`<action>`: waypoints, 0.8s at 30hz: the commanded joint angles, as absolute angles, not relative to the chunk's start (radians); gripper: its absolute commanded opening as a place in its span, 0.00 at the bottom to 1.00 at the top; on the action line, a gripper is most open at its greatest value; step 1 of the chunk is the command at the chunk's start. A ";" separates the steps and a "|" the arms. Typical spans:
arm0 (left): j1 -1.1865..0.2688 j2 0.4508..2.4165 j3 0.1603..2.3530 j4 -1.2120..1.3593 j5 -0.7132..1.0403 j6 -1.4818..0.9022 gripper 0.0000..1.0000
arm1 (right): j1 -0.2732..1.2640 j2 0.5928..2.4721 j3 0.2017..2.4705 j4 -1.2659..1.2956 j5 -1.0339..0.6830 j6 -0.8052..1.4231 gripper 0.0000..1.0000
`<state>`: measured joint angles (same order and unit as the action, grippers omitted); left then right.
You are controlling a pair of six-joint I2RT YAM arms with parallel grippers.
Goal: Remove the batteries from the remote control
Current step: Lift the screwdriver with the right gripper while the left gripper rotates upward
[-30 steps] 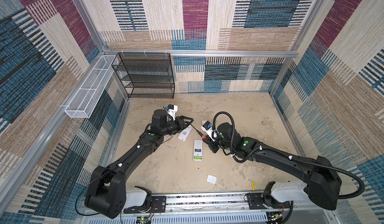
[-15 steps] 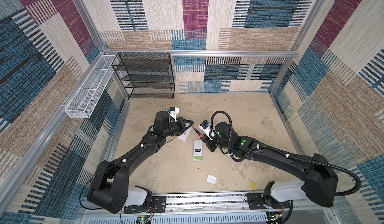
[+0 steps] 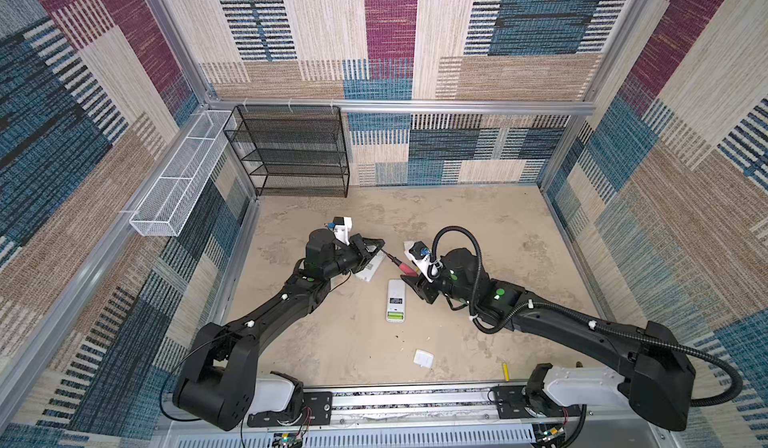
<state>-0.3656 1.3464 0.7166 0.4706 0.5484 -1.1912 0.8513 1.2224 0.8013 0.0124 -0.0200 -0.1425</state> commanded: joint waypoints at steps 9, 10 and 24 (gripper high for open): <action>-0.367 1.289 0.697 0.593 0.504 -1.359 0.00 | 0.701 1.139 0.773 0.126 -0.289 -0.232 0.68; -0.367 1.286 0.693 0.599 0.502 -1.366 0.00 | 0.689 1.139 0.775 0.121 -0.320 -0.240 0.65; -0.367 1.290 0.682 0.678 0.509 -1.420 0.00 | 0.679 1.262 0.868 0.024 -0.412 -0.265 0.45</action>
<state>-0.3668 1.2888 0.6842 0.6117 0.5030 -1.3952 0.6788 1.2522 0.8589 0.0353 -0.4015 -0.2661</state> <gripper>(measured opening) 0.084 0.455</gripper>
